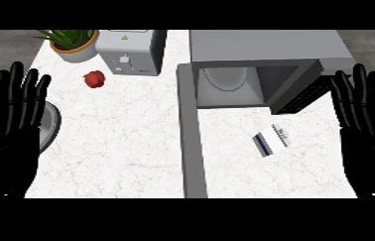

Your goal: Pick up the milk, place it into the microwave and close the microwave

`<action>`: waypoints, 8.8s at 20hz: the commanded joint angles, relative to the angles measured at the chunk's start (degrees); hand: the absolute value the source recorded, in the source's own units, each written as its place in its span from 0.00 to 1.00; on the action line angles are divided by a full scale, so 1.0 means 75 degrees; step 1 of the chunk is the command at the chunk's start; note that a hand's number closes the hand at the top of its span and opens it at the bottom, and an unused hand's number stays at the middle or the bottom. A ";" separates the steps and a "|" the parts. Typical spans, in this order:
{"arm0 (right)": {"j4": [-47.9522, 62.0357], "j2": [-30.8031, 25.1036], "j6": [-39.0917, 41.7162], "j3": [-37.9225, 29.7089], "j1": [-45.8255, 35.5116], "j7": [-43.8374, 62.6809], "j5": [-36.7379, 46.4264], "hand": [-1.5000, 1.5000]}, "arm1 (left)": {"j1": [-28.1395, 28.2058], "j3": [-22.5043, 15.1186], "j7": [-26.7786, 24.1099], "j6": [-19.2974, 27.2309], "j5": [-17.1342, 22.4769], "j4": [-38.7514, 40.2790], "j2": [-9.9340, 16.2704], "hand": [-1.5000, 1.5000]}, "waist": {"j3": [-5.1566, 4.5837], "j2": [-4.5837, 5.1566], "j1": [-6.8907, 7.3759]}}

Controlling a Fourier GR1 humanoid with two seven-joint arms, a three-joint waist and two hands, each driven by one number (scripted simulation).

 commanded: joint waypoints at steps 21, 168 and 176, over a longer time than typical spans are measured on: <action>0.0211 -0.0449 0.1693 -0.0932 0.1497 -0.0570 -0.0676 0.00 | 0.2295 0.2040 0.1677 -0.1825 0.4079 -0.1996 0.0287 0.00 | 0.0122 -0.0046 0.0325; 1.5456 -0.2390 -0.2825 -0.2713 -0.8170 -0.5058 0.1947 1.00 | 0.2201 0.4816 0.2381 -0.4858 0.6780 -0.0790 0.1114 0.00 | 0.0197 0.0771 0.1773; 1.5444 -0.1733 -0.1960 -0.2674 -0.8506 -0.4962 0.1869 0.00 | 0.2079 0.4689 0.2361 -0.4955 0.6546 -0.0649 0.1062 0.00 | 0.0179 0.0682 0.1990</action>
